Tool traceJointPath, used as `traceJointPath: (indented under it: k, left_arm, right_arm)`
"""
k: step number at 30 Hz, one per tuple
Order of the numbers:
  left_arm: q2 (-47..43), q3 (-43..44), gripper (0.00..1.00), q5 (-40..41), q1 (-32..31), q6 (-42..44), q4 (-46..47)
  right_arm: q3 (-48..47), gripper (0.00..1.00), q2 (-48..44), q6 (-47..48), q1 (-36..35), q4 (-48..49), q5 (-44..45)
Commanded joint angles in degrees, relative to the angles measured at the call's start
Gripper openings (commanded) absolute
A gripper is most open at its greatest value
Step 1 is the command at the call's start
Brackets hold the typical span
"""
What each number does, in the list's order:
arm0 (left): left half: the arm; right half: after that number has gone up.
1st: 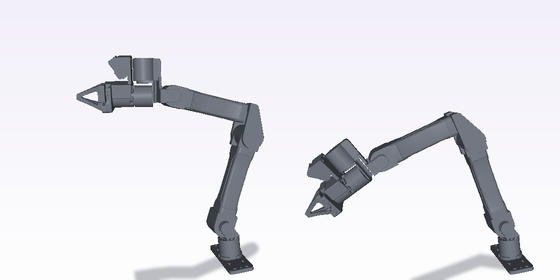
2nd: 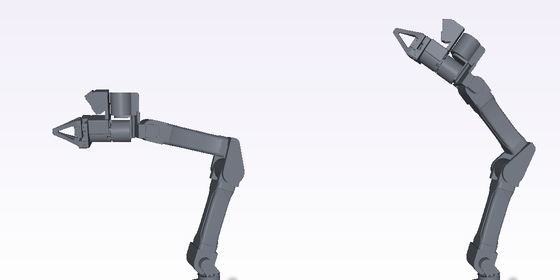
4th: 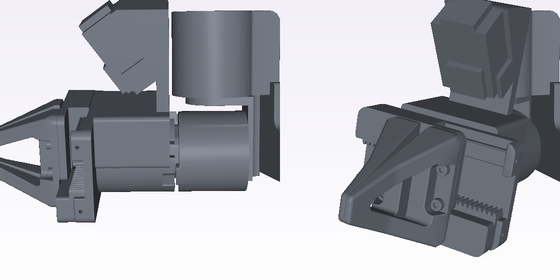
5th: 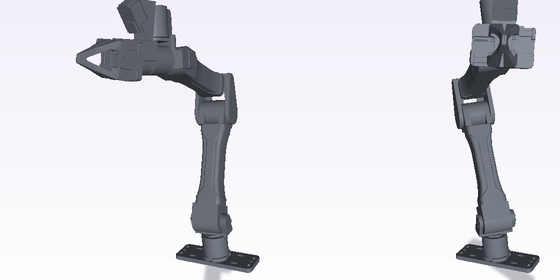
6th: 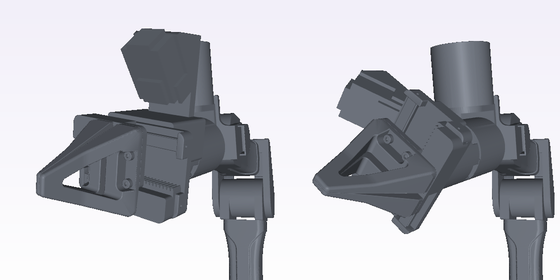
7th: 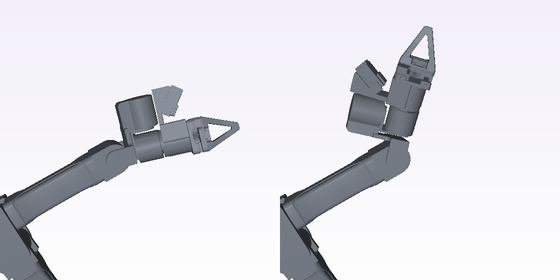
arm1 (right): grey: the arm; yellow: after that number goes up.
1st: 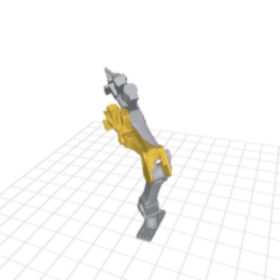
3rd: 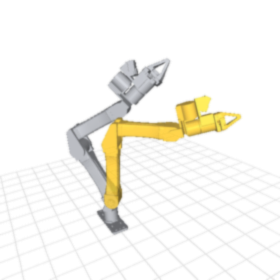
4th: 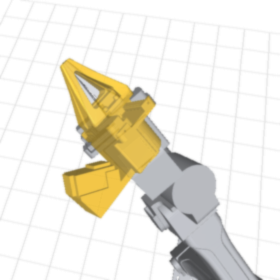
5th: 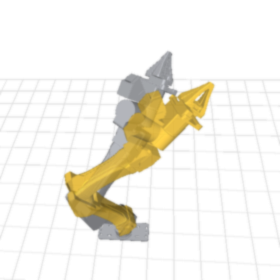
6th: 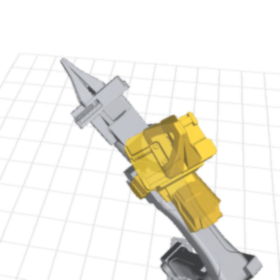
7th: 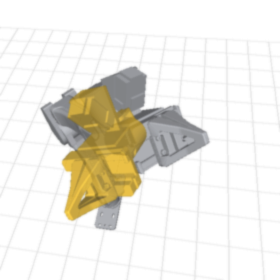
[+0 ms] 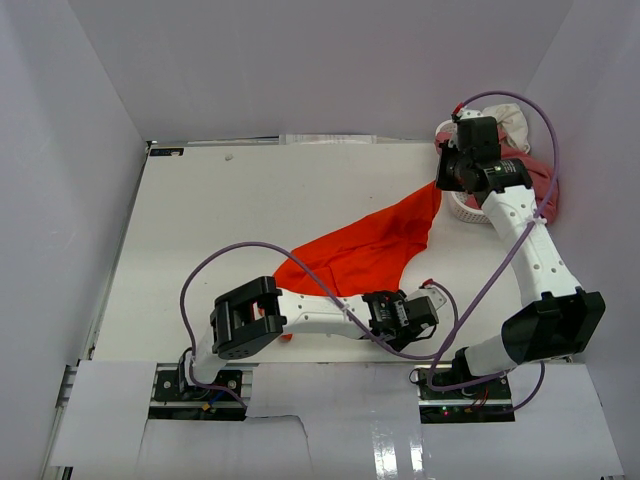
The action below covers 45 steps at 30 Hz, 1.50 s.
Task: Fold and stack the t-shirts
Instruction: Flatten out the tshirt
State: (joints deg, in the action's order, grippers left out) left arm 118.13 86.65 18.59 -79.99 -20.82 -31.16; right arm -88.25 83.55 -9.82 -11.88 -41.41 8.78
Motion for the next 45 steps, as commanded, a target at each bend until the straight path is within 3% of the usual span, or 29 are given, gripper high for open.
traceJointPath:
  k: [1,3,4,6,14,18,22,26,31,35,38,45]
  left_arm:
    - [0.7,2.0,0.60,-0.3,-0.3,0.5,1.1]
    - [1.1,2.0,0.45,-0.7,-0.3,0.8,1.1]
    - [1.1,2.0,0.31,-0.7,-0.2,1.0,1.1]
    - [1.1,1.9,0.20,-0.8,-0.2,1.0,1.0]
    - [0.0,1.9,0.00,-1.7,-0.3,-0.4,-1.6]
    - [-4.8,2.3,0.00,1.1,0.5,-2.6,-4.3]
    - [-18.2,2.8,0.00,-1.9,5.7,-2.8,-7.9]
    - [-31.1,1.8,0.00,-2.3,20.6,-4.8,-12.6]
    - [-42.6,0.4,0.00,6.3,35.1,-4.5,-15.6]
    - [-46.0,2.9,0.00,14.3,40.2,-4.9,-17.8]
    - [-47.8,4.6,0.00,14.1,44.3,-5.5,-18.0]
    - [-56.8,4.1,0.00,14.3,44.7,-2.3,-11.6]
  right_arm:
    - [0.6,0.08,-2.3,0.9,0.4,2.4,-0.7]
    - [0.6,0.08,-2.3,1.0,0.4,2.5,-0.7]
    - [0.7,0.08,-2.4,1.0,0.4,2.4,-0.7]
    - [0.6,0.08,-2.4,1.0,0.5,2.5,-0.7]
    - [0.4,0.08,-2.8,1.1,0.9,2.4,-1.6]
    - [-0.5,0.08,-2.4,1.1,1.0,2.3,-2.0]
    - [-2.5,0.08,-1.5,1.1,1.3,2.1,-3.2]
    - [-4.7,0.08,-0.7,1.0,1.3,2.0,-4.1]
    - [-4.9,0.08,-1.4,1.1,1.3,2.3,-6.8]
    - [-4.5,0.08,-3.9,1.1,1.3,4.2,-12.2]
    - [-5.6,0.08,-6.8,0.9,1.3,6.0,-14.6]
    - [-9.4,0.08,-17.5,0.9,1.2,5.4,-22.6]
